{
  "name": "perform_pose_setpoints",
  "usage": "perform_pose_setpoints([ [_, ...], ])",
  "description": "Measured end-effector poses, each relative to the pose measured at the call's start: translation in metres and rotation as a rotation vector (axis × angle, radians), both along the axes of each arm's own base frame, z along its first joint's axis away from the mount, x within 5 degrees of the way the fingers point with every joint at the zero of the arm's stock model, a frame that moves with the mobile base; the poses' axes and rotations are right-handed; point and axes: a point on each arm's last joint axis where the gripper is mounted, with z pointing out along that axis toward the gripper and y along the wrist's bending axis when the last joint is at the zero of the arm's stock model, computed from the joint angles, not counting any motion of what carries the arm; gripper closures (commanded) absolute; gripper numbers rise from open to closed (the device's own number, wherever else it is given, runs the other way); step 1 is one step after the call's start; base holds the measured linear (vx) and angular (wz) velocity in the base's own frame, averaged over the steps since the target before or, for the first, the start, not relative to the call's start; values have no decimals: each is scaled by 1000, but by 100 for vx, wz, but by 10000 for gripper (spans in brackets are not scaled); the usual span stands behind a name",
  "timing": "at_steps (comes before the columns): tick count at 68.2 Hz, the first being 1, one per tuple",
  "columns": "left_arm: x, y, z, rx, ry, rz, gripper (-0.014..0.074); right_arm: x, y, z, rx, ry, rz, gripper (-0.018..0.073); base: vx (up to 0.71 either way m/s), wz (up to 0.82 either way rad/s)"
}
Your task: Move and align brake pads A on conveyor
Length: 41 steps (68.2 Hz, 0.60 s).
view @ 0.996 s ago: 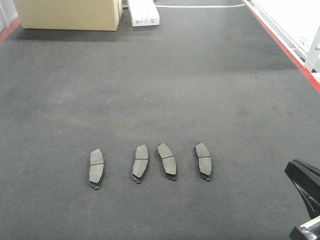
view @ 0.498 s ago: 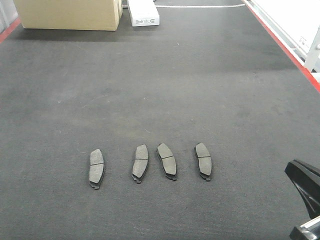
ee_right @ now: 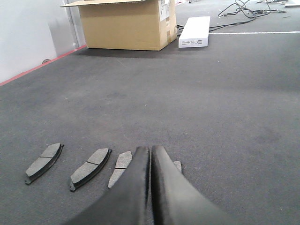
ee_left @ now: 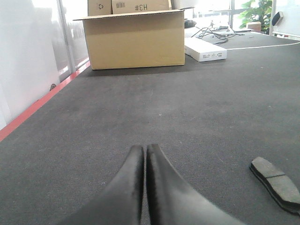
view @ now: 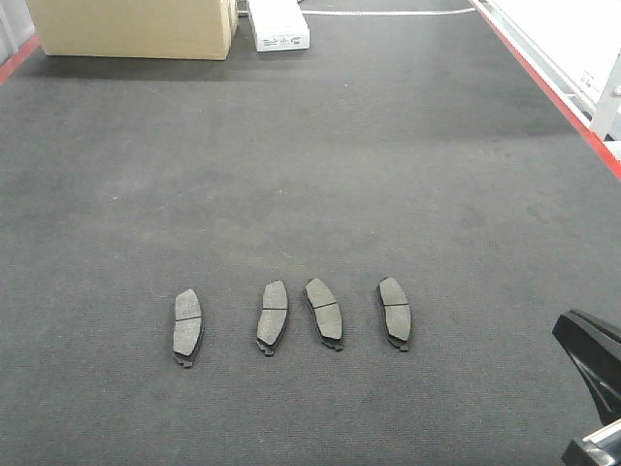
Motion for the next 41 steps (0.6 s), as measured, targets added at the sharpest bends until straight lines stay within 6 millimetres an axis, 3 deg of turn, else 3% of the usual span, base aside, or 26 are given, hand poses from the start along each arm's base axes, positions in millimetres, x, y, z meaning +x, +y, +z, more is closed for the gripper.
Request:
perform_pose_setpoints([
  [30,0,0,0,0,0,0,603,-1,-1,1,-50,-36,1,568,0,0],
  [41,0,0,0,0,1,0,603,-5,-15,-7,-6,-77,-126,568,0,0],
])
